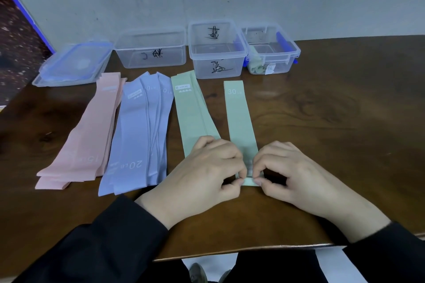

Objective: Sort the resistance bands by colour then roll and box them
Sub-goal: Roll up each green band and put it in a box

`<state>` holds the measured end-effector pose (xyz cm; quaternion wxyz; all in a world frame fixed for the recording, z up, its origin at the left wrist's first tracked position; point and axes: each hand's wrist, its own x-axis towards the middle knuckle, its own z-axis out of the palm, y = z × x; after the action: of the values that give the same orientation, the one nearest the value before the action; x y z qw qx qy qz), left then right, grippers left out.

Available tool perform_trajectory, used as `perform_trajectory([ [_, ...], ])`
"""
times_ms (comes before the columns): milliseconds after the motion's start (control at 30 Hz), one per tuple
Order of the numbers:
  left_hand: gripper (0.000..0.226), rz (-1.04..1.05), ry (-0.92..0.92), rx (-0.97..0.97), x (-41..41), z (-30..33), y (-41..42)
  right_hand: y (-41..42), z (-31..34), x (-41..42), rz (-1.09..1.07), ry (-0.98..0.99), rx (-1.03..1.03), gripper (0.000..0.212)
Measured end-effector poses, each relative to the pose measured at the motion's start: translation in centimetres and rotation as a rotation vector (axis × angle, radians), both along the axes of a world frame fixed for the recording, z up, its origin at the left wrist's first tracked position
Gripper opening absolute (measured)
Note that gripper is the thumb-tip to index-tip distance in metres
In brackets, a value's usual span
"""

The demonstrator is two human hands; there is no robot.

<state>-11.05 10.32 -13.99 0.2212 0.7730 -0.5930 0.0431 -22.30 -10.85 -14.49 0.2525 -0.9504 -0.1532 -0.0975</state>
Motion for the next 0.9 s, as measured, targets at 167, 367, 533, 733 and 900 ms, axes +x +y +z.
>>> perform_trajectory([
  [167,0.009,0.028,-0.021,-0.011,0.1,-0.01,-0.12,-0.09,-0.2,0.14,-0.01,-0.011,-0.011,0.005],
  [367,0.016,0.03,-0.039,0.022,0.01,0.18,0.08,-0.09,-0.15,-0.08,-0.021,-0.004,0.005,0.01],
  [533,0.017,0.034,-0.048,0.032,-0.1,0.3,0.07,-0.08,-0.32,-0.03,-0.034,-0.043,-0.014,0.012],
  [733,0.025,0.064,-0.057,0.02,-0.26,0.33,-0.06,-0.07,-0.24,0.07,-0.062,-0.032,0.013,0.016],
  [900,0.025,0.093,-0.057,0.013,-0.35,0.16,-0.16,0.02,-0.01,0.15,-0.082,-0.013,0.022,0.01],
])
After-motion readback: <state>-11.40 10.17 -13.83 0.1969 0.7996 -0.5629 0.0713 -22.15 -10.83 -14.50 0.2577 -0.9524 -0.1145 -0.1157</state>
